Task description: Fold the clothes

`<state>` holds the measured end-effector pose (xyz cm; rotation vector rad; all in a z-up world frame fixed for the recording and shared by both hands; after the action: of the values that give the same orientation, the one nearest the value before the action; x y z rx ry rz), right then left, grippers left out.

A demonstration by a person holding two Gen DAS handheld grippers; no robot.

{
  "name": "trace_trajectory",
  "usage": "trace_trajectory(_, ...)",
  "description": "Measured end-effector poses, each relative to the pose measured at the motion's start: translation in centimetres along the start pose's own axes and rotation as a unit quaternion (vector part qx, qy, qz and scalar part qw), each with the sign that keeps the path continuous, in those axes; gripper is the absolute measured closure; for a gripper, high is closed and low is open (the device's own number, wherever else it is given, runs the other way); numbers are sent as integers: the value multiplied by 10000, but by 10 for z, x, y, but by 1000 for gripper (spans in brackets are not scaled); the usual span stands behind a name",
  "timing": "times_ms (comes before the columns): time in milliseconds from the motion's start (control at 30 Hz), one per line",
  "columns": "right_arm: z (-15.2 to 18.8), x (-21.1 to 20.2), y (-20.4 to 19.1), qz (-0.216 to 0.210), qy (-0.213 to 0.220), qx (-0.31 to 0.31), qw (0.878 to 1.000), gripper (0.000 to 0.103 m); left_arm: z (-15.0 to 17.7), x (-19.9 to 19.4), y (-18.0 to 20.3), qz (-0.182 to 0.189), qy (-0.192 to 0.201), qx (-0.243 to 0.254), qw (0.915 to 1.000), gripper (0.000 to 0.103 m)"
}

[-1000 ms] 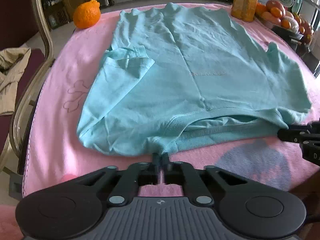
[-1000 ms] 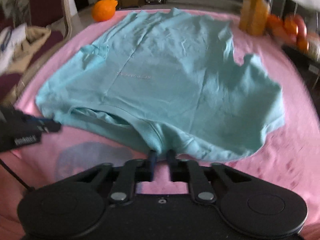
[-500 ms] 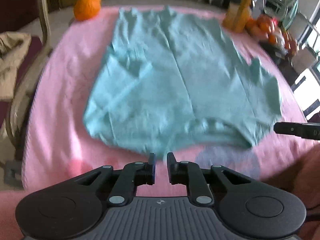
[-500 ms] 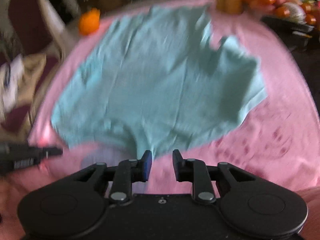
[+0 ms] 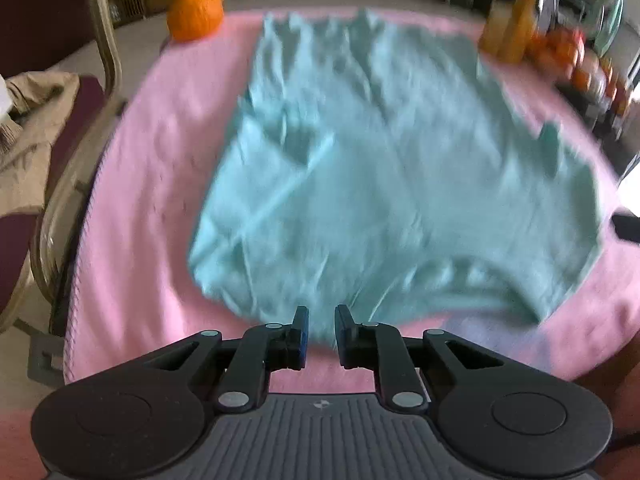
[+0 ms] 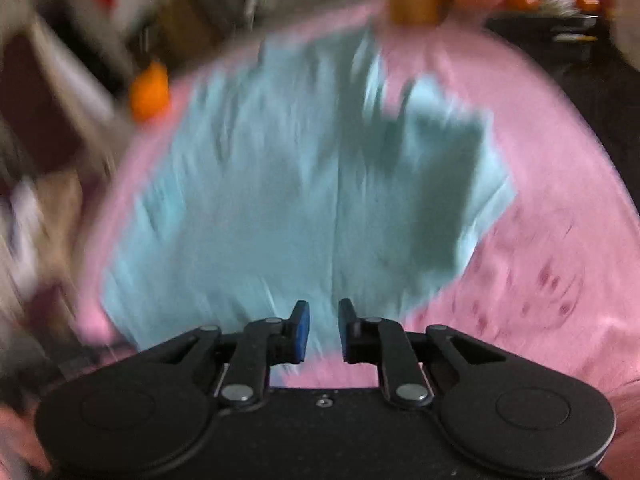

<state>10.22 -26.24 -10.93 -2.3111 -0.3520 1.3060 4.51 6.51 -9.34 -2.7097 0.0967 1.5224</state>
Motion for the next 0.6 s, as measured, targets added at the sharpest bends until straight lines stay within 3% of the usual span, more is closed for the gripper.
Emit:
trace_trajectory(67,-27,-24,8,-354,402,536,9971,73,-16,-19,3,112,338,-69,9993,86)
trace_trajectory(167,-63,-50,21,-806,809,1165,9866,65,-44,-39,11,136,813,-35,9966,76)
trace_trajectory(267,-84,-52,38,-810,1056,1504,9796,56,-60,-36,21,-12,956,97,9954,69)
trace_trajectory(333,-89,-39,59,-672,1037,1811,9757,52,-59,-17,26,-58,844,138,9963,69)
trace_trajectory(467,-78,5,111,-311,546,2775,9587,52,-48,30,37,-86,527,165,9984,69)
trace_trajectory(600,-58,34,144,-178,124,3486,9370,54,-28,56,35,163,278,50,9995,69)
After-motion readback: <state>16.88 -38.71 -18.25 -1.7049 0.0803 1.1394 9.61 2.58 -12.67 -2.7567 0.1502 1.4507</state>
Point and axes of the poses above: each gripper's, at about its wrist camera, not at the fingertips, and x roughly the way its jaws point, y to its right, z to its underside, the point moved 4 cm from there along x, roughly the way its jaws point, and after that the axes turned 5 degrees about x, right-handed, at the moved point
